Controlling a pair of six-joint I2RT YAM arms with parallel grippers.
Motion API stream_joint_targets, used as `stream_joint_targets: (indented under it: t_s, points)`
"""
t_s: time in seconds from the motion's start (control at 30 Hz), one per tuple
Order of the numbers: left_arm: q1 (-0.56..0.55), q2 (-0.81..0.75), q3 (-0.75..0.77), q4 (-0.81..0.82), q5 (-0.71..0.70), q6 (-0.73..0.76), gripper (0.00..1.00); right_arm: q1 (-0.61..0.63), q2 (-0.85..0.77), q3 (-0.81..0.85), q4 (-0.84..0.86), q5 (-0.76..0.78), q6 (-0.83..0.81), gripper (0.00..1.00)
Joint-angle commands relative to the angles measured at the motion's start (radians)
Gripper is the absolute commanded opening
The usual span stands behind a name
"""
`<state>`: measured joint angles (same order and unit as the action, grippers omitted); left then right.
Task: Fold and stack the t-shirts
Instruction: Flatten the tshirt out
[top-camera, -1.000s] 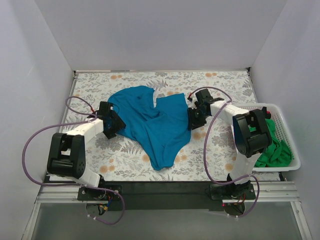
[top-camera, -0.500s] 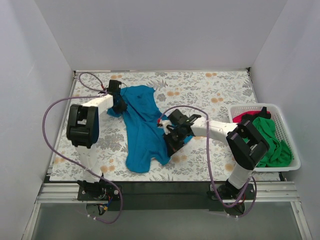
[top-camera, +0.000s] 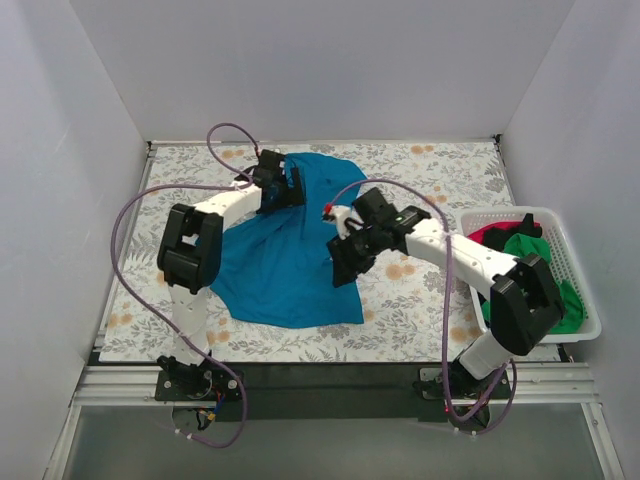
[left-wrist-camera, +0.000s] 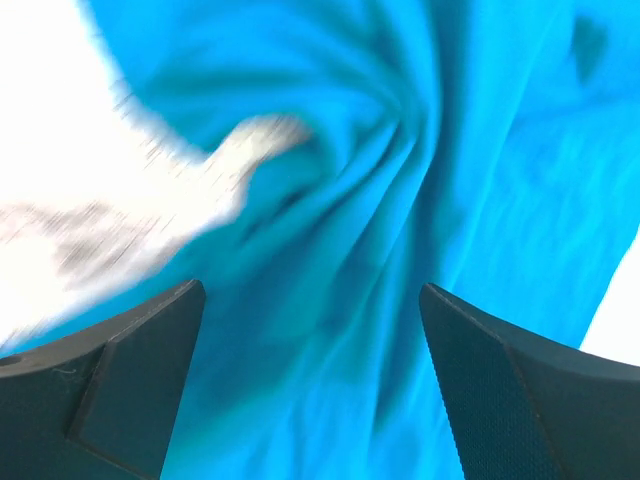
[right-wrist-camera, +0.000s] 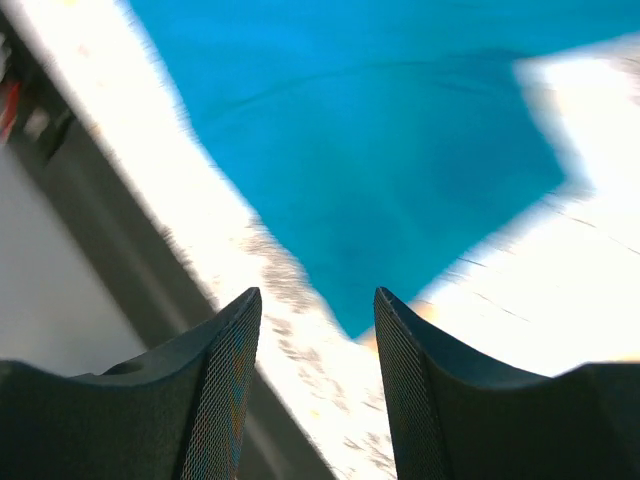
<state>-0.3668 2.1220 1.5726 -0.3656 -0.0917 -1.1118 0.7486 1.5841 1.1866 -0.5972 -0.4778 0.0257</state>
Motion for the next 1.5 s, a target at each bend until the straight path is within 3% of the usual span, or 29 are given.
stream_joint_targets:
  t_s: [0.0,0.2,0.37,0.5,0.63,0.87,1.03,1.47]
  points:
    - [0.032,-0.232,-0.11,0.019,-0.058,-0.017,0.89,-0.156,-0.065,-0.016,-0.023,0.09,-0.015,0.56]
    - [0.012,-0.503,-0.367,-0.134,-0.092,-0.114,0.88,-0.302,0.02,0.091,-0.006,0.134,-0.017,0.55]
    - [-0.001,-0.69,-0.621,-0.196,-0.022,-0.244,0.8,-0.331,0.103,0.143,0.055,0.18,0.034,0.54]
    - [-0.003,-0.737,-0.735,-0.202,0.015,-0.321,0.7,-0.359,0.174,0.192,0.135,0.22,0.095,0.52]
    - [-0.001,-0.743,-0.79,-0.182,0.033,-0.358,0.69,-0.411,0.287,0.238,0.263,0.206,0.215,0.54]
    - [0.003,-0.737,-0.896,-0.153,0.086,-0.401,0.69,-0.477,0.49,0.402,0.425,0.12,0.414,0.67]
    - [0.054,-0.734,-0.95,-0.145,0.138,-0.398,0.69,-0.479,0.628,0.554,0.461,0.113,0.511,0.67]
    - [0.157,-0.789,-1.0,-0.196,0.147,-0.373,0.68,-0.485,0.807,0.64,0.583,0.169,0.76,0.63]
